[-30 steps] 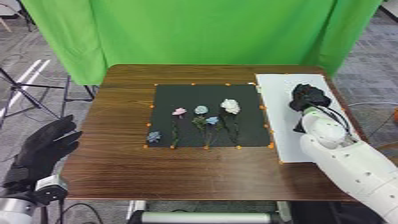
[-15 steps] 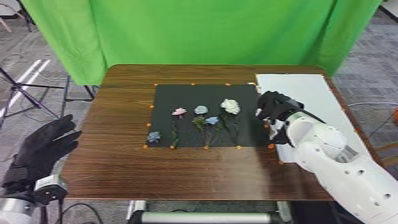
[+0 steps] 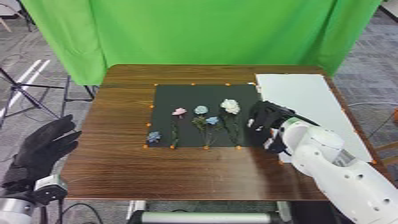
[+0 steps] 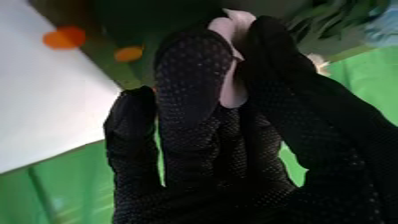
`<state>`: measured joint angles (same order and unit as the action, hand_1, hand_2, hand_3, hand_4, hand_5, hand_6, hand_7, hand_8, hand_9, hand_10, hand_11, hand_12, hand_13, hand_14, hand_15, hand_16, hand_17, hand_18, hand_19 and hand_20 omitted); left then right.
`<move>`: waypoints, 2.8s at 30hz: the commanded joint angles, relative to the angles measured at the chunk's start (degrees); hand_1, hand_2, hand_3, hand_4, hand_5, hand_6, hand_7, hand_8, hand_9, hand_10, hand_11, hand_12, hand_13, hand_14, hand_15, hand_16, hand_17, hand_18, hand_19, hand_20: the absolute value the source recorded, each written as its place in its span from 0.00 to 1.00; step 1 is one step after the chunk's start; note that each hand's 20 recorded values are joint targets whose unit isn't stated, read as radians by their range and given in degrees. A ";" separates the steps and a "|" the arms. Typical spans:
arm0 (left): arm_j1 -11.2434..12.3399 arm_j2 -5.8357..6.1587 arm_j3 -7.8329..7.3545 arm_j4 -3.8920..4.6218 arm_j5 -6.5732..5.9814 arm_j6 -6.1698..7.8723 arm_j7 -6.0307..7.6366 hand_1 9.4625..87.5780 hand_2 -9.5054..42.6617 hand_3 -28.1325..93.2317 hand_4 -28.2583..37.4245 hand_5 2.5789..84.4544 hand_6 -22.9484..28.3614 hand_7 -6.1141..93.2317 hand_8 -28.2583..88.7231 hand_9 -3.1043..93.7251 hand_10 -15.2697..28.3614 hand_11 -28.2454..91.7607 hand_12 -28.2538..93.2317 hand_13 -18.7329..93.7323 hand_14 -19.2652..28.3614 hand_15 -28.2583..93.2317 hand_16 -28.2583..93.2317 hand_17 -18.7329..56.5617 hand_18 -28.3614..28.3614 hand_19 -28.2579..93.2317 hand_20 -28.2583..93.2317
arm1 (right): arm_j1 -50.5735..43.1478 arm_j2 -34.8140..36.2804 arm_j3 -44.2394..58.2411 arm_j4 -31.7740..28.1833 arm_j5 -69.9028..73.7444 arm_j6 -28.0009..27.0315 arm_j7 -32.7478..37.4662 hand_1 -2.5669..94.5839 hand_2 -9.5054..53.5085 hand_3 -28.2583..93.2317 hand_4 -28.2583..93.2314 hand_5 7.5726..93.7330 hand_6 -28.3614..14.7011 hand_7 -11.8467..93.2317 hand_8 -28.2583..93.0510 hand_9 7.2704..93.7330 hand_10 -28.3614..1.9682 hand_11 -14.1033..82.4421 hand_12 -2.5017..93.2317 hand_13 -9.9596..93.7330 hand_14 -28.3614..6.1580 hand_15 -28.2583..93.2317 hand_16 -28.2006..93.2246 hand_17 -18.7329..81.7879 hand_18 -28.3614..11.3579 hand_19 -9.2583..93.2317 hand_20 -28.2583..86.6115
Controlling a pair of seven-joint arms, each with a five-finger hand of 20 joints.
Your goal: Arrange flowers
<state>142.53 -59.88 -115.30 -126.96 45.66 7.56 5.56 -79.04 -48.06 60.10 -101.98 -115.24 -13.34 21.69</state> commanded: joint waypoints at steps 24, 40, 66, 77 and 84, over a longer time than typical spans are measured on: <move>0.38 0.05 -0.39 0.05 0.13 -1.12 -1.02 0.23 0.20 0.83 0.03 0.34 0.50 0.31 0.14 0.30 0.61 0.44 0.36 0.36 0.70 0.50 0.24 0.14 0.84 0.59 0.30 | -3.31 2.34 -0.54 -1.82 -11.74 4.65 -6.74 0.33 0.00 0.94 0.00 0.42 0.66 0.46 0.08 0.47 0.61 0.42 0.26 0.60 0.64 0.57 0.41 0.36 0.27 0.78 0.64; -0.16 -0.23 0.11 -0.58 0.53 -0.69 -0.50 0.23 0.20 0.83 0.02 0.34 0.50 0.31 0.13 0.30 0.61 0.44 0.36 0.36 0.70 0.50 0.24 0.14 0.84 0.59 0.30 | -13.10 0.27 13.86 -4.22 12.82 20.24 -19.20 0.28 0.01 0.95 0.00 0.31 0.59 0.42 0.10 0.33 0.53 0.40 0.28 0.46 0.59 0.56 0.39 0.31 0.25 0.71 0.62; -8.70 -3.99 5.14 -0.90 0.99 -1.95 3.37 0.16 0.08 0.78 0.00 0.20 0.44 0.24 0.16 0.18 0.52 0.29 0.40 0.26 0.65 0.28 0.30 0.05 0.88 0.52 0.28 | -36.24 -24.35 38.50 -12.77 62.36 2.66 -26.17 0.13 0.07 0.89 0.02 0.20 0.60 0.18 0.18 0.20 0.57 0.13 0.26 0.25 0.47 0.17 0.51 0.15 0.24 0.33 0.39; -10.48 -4.63 6.50 0.34 1.34 -3.64 1.36 0.16 0.09 0.79 0.00 0.21 0.46 0.26 0.16 0.18 0.53 0.30 0.42 0.26 0.64 0.30 0.32 0.05 0.87 0.52 0.28 | -36.71 -25.27 38.15 -13.06 59.40 2.28 -24.85 0.15 0.08 0.89 0.03 0.23 0.60 0.20 0.17 0.24 0.52 0.15 0.29 0.28 0.47 0.20 0.54 0.16 0.22 0.37 0.41; -11.69 -5.37 8.12 1.01 1.14 -3.39 1.18 0.16 0.09 0.79 0.00 0.20 0.45 0.26 0.16 0.18 0.53 0.30 0.42 0.26 0.64 0.29 0.31 0.05 0.88 0.52 0.28 | -37.47 -24.94 37.67 -13.29 60.84 3.32 -25.46 0.15 0.08 0.90 0.03 0.21 0.60 0.19 0.17 0.21 0.56 0.14 0.28 0.26 0.48 0.19 0.53 0.16 0.25 0.35 0.39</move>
<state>131.39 -64.33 -108.24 -126.21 46.66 4.81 7.69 -114.97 -72.53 98.14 -114.61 -55.66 -10.45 -3.03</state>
